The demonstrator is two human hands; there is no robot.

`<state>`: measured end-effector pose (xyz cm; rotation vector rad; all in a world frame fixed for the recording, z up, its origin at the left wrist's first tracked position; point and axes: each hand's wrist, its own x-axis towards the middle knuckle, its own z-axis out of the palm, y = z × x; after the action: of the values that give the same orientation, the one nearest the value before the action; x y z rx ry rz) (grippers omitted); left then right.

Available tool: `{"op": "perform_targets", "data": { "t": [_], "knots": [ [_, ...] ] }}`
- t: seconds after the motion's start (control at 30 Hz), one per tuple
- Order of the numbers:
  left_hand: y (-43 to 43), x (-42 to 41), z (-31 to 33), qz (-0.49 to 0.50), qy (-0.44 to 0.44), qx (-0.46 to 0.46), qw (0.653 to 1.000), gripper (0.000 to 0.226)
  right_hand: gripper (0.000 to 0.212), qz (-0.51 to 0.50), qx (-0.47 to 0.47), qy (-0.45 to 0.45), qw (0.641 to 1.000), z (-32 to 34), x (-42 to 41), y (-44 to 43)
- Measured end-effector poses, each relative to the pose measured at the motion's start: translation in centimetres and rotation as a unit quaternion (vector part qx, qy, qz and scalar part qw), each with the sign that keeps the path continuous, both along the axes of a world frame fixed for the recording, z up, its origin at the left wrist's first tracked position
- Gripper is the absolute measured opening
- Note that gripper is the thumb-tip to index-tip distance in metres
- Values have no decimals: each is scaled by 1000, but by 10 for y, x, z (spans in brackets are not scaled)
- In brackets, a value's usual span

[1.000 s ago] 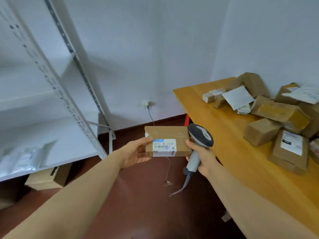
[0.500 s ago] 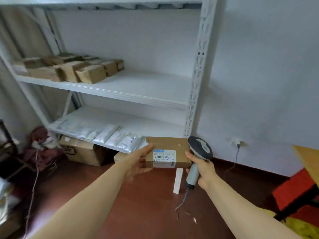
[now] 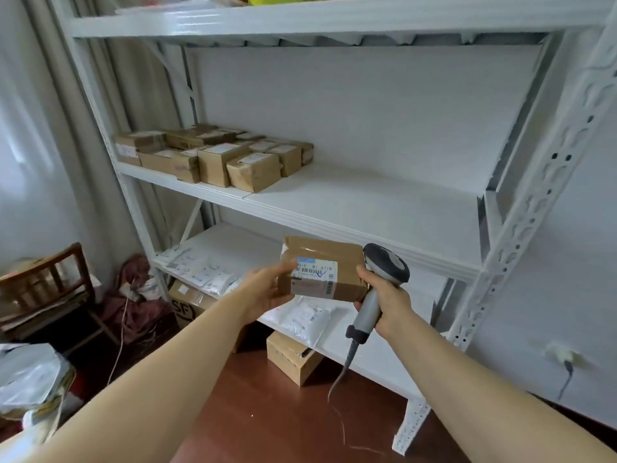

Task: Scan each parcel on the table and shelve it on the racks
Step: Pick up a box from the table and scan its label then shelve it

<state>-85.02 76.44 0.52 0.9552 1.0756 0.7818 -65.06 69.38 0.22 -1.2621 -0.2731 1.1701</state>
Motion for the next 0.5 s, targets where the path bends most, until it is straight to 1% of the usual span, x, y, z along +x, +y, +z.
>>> {"op": "perform_targets", "data": {
  "t": [0.17, 0.23, 0.3, 0.4, 0.5],
  "knots": [
    [92, 21, 31, 41, -17, 44, 998, 55, 31, 1, 13, -7, 1000, 29, 19, 105],
    [127, 32, 42, 44, 14, 88, 995, 69, 31, -6, 9, -1, 1000, 36, 29, 150],
    [163, 45, 50, 50, 101, 163, 980, 83, 31, -7, 5, 7, 1000, 41, 39, 192],
    [218, 68, 56, 13, 231, 271, 934, 100, 29, -2, 2, 12, 1000, 44, 56, 249],
    [269, 89, 53, -24, 333, 346, 877, 101, 27, -4, -8, 9, 1000, 46, 72, 297]
  ]
}}
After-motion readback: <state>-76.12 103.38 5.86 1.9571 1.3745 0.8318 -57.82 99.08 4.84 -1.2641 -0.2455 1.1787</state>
